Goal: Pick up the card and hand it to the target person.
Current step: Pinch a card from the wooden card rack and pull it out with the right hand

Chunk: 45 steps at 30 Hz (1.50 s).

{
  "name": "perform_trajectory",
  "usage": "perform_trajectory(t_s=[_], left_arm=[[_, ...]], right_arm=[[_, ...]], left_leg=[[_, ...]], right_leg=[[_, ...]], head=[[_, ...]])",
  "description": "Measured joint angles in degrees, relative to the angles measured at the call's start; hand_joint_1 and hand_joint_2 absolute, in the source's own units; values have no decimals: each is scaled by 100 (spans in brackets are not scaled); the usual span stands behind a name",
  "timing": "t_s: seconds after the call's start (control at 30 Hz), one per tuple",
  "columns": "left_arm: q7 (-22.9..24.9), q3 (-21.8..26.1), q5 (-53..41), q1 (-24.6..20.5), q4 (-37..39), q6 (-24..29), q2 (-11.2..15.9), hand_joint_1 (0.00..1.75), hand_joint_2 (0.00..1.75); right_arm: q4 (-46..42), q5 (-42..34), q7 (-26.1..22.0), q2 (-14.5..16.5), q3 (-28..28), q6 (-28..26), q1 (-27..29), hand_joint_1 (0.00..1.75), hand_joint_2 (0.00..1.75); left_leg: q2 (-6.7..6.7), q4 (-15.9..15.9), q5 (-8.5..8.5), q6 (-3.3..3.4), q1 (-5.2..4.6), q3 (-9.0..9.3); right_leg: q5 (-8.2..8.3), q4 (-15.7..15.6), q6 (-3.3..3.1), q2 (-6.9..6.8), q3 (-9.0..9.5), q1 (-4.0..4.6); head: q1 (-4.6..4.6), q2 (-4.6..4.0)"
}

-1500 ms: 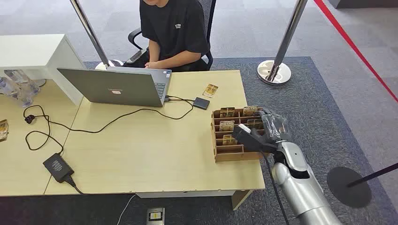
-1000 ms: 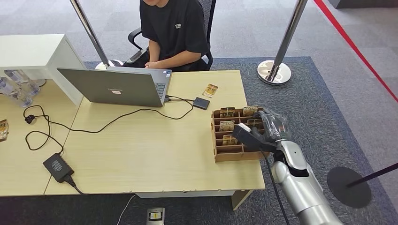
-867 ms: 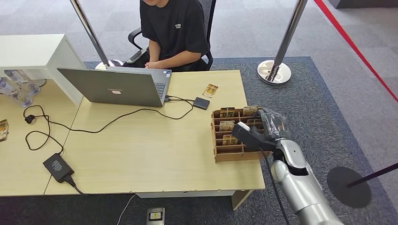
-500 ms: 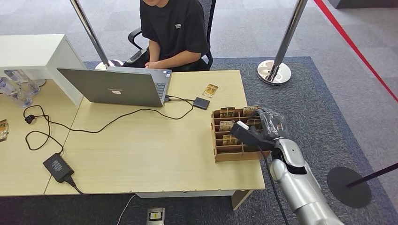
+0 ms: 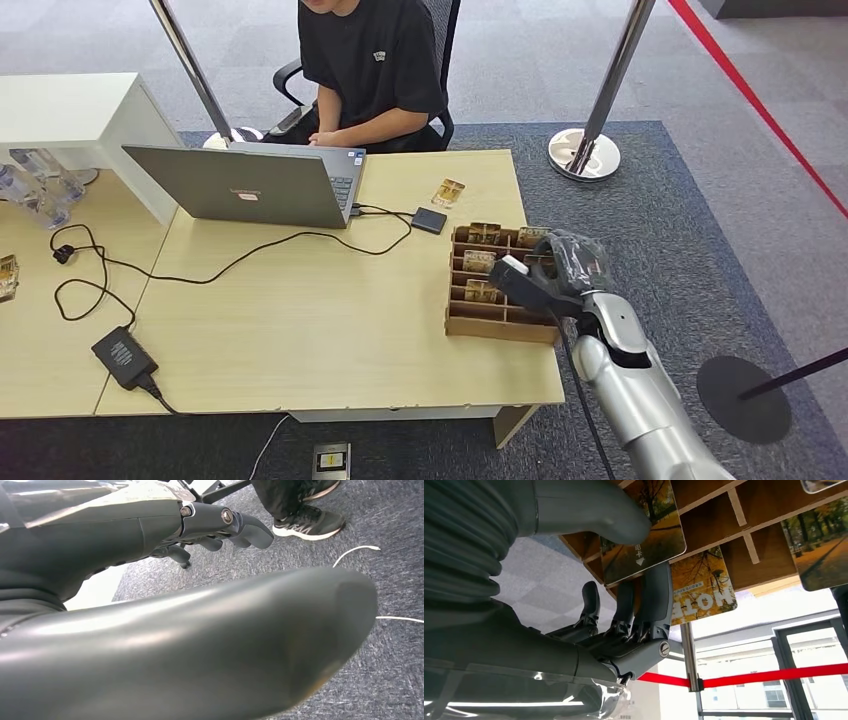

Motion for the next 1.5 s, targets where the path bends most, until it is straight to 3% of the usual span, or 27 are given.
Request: perform_trajectory(t_s=[0.23,0.43,0.57,0.67,0.8,1.5], left_arm=[[-2,0,-2,-1,0,0,0,0,0],[-31,0,-4,-1,0,0,2,0,0],[-34,0,-8,-1,0,0,2,0,0],[-40,0,-8,-1,0,0,2,0,0],[-46,0,-9,-1,0,0,2,0,0],[37,0,-5,0,0,0,2,0,0]], right_arm=[[5,-8,4,-1,2,-10,-6,98,175],[5,-16,7,-4,4,-30,-4,106,175],[5,-16,7,-5,11,-53,-5,129,175],[5,-16,8,-7,27,-95,-2,136,175],[4,-9,9,-8,38,-147,4,174,175],[-257,167,83,-9,54,-322,85,175,175]], left_leg=[[0,1,0,0,0,0],[0,1,0,0,0,0],[0,1,1,0,0,1],[1,1,1,0,0,3],[1,1,1,0,0,3],[1,1,2,-1,0,1]], right_leg=[[0,0,0,0,0,0],[0,0,0,0,0,0],[1,0,0,0,0,0],[1,0,0,0,1,0],[2,0,1,0,1,0],[2,0,1,0,0,0]], head=[[0,-1],[0,-1],[0,0],[0,0],[-1,1],[0,0]])
